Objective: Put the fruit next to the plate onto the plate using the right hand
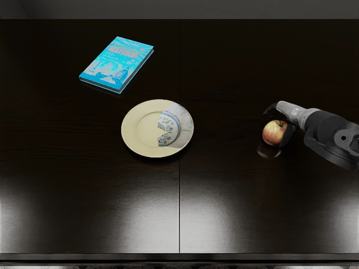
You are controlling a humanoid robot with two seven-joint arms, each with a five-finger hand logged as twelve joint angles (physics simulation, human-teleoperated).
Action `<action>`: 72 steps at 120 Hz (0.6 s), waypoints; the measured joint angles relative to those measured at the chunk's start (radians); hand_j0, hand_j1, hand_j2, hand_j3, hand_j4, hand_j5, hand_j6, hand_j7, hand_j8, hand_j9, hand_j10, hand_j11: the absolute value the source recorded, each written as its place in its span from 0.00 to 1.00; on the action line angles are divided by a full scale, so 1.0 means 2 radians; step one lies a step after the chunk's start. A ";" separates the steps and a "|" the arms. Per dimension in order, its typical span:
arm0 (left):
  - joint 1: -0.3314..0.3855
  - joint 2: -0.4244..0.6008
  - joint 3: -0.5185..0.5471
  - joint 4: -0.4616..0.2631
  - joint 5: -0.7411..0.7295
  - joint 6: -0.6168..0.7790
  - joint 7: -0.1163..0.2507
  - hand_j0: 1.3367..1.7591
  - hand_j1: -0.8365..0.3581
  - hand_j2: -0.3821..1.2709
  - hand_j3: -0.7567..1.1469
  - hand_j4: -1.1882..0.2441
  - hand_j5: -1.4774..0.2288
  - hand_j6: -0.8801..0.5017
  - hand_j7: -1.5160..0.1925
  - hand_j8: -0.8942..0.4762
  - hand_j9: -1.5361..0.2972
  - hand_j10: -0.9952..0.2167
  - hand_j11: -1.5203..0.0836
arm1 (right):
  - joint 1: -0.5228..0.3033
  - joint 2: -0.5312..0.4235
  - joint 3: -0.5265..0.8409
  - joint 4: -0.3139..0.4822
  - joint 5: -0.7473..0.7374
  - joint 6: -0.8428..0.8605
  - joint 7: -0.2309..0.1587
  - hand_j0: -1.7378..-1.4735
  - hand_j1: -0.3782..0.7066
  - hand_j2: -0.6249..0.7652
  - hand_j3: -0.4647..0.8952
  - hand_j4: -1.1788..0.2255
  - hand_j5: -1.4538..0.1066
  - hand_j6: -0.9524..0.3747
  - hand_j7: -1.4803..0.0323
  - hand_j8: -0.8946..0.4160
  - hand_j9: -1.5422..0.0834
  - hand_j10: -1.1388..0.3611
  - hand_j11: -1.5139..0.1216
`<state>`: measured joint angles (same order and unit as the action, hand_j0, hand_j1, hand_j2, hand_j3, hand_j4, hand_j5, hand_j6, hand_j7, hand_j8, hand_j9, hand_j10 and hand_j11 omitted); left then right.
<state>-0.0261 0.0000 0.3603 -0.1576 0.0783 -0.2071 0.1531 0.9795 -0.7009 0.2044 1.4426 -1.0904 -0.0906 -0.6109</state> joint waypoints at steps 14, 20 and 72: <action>0.000 0.000 0.000 0.000 0.000 0.000 0.000 0.76 0.76 0.26 0.40 0.67 0.69 0.47 0.71 0.48 0.67 0.63 0.76 | 0.000 0.005 0.000 -0.008 0.000 0.000 0.000 0.30 0.37 0.41 0.34 0.62 0.67 0.48 0.71 0.44 0.70 0.55 0.68; 0.000 0.000 0.000 0.000 0.000 0.000 0.000 0.76 0.76 0.26 0.40 0.67 0.69 0.47 0.71 0.48 0.67 0.63 0.76 | 0.000 0.007 0.000 -0.010 0.000 0.000 0.000 0.30 0.37 0.41 0.34 0.61 0.67 0.48 0.71 0.44 0.70 0.55 0.68; 0.000 0.000 0.000 0.000 0.000 0.000 0.000 0.76 0.76 0.26 0.40 0.67 0.69 0.47 0.71 0.48 0.67 0.63 0.76 | -0.005 0.022 -0.002 -0.032 -0.002 0.000 0.000 0.31 0.46 0.36 0.34 0.56 0.59 0.41 0.63 0.38 0.62 0.49 0.60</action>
<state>-0.0261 0.0000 0.3602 -0.1577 0.0784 -0.2071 0.1531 0.9697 -0.6570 0.1995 1.3794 -1.0946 -0.0906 -0.6113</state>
